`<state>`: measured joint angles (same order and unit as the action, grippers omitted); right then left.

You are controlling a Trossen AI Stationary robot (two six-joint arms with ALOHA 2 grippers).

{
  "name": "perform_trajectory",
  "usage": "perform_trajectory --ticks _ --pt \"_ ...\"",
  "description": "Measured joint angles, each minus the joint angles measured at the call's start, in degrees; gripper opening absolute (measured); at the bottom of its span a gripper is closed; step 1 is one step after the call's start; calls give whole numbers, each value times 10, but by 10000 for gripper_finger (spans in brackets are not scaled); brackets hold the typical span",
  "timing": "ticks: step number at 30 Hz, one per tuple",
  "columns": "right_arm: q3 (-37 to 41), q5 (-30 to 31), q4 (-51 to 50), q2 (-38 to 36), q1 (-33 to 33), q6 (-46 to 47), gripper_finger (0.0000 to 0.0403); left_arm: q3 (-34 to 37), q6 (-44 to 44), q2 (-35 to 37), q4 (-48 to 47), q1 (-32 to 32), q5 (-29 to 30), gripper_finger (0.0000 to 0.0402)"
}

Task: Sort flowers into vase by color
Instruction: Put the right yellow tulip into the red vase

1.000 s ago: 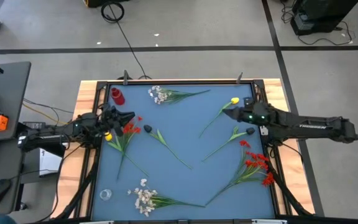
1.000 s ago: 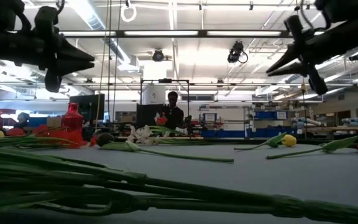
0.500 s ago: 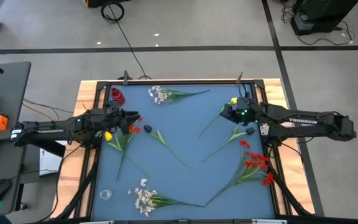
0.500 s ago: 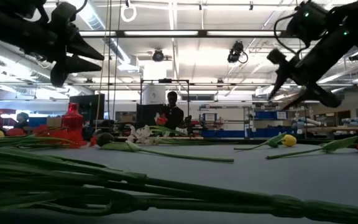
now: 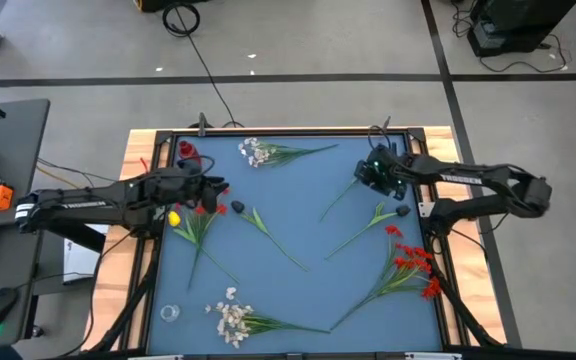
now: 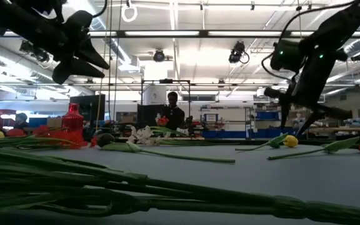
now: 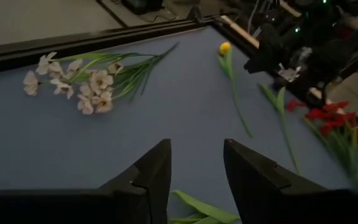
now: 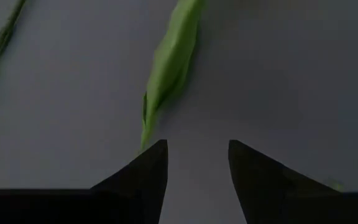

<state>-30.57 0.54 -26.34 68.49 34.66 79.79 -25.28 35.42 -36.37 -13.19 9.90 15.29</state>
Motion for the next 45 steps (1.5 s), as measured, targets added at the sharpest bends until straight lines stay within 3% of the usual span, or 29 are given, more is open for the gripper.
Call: perform_trajectory --ticks 6,15,23,30,35,45 --pt "-1 -13 96 60 30 15 178 0 -4 -13 0 1 0 153" --pt "-34 -13 114 146 64 -11 174 0 -80 -13 0 1 0 153" --pt "-89 -1 101 200 62 -94 111 0 -35 -12 0 1 5 153" --pt "-90 -2 102 193 44 -144 14 0 46 -12 -3 1 1 153" --pt "-90 -14 133 162 26 -188 25 0 55 -12 10 0 -34 153" --pt "-90 -61 337 102 -53 -308 12 -1 24 -75 179 -20 -51 153"
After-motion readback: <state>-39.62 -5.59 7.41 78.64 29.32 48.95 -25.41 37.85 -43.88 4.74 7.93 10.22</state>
